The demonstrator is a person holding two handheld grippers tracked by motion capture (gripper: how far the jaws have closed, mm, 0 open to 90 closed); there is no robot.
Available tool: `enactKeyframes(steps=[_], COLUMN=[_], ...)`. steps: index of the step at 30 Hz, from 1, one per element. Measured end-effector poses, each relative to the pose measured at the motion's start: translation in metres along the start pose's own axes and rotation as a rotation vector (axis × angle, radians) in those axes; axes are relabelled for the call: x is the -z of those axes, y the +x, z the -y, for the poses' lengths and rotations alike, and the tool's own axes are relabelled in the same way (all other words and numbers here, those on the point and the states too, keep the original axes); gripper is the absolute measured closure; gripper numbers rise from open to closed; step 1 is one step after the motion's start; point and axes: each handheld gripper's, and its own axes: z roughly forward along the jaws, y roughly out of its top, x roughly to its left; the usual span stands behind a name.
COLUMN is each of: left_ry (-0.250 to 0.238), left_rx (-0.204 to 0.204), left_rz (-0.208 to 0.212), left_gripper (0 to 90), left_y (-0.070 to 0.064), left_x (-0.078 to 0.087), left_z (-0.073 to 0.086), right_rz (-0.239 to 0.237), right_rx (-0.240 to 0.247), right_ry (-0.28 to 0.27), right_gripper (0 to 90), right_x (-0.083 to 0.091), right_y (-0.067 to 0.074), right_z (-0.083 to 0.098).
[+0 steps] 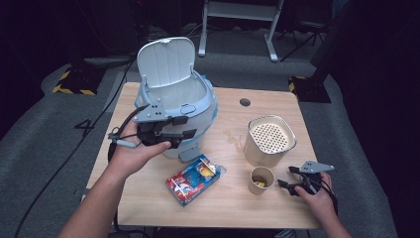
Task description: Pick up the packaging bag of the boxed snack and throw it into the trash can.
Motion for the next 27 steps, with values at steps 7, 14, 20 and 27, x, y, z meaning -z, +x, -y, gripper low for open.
enactKeyframes(steps=[7, 14, 20, 27], left_ry=[0.014, -0.013, 0.036, 0.071], left_rx=[0.047, 0.117, 0.142, 0.205], left_rz=[0.007, -0.015, -0.008, -0.031], left_gripper=[46.1, 46.4, 47.0, 48.4], left_y=[-0.002, 0.003, 0.006, 0.013], left_x=[-0.007, -0.024, -0.041, -0.059], left_z=[0.032, 0.075, 0.102, 0.13], right_rz=[0.0, 0.0, 0.0, 0.0], right_rx=[0.001, 0.0, 0.001, 0.001], right_ry=[0.0, 0.0, 0.0, 0.0], right_gripper=[22.2, 22.3, 22.3, 22.3], right_x=[0.0, 0.0, 0.0, 0.0], right_y=[0.0, 0.0, 0.0, 0.0], right_z=[0.0, 0.0, 0.0, 0.0])
